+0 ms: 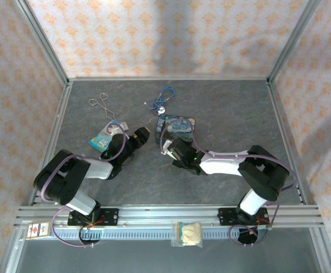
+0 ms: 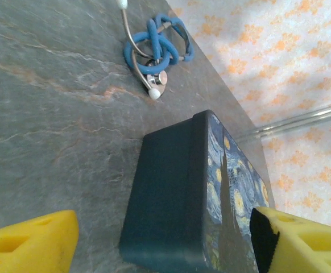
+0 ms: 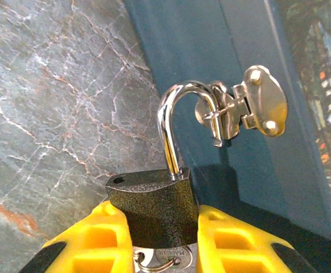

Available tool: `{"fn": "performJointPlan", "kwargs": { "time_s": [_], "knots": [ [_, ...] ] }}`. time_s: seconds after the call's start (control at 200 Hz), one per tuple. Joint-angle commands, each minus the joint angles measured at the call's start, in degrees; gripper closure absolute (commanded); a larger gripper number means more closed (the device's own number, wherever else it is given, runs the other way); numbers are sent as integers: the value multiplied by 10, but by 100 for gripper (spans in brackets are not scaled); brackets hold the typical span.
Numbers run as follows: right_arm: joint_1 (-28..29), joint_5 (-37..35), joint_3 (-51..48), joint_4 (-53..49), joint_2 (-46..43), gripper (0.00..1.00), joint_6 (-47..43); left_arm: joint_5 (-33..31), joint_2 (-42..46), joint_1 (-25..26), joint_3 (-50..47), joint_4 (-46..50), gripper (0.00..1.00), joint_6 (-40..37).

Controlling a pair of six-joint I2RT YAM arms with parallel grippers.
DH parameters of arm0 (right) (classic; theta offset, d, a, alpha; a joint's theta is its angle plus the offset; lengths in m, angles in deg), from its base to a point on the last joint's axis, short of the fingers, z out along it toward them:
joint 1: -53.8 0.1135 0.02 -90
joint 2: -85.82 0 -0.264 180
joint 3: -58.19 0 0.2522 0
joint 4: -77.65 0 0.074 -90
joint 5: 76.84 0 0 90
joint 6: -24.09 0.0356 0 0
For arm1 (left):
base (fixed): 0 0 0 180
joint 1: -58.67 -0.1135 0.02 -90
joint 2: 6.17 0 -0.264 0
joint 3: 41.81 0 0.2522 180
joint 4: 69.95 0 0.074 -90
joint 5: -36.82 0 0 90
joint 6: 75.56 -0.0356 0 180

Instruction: Unlock the padlock with the key

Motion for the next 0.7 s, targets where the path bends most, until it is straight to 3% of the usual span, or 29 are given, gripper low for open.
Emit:
{"fn": "performJointPlan", "kwargs": {
  "time_s": [0.0,0.29,0.696],
  "knots": [
    [-4,-8,-4,42,-5,100,-30,63,-34,-2,48,-44,24,-28],
    [-12,-14,9,72,21,100,-69,109,-100,1,84,-88,28,-8],
    [-14,17,40,92,42,100,-76,126,-123,19,77,-132,32,20]
  ]
}}
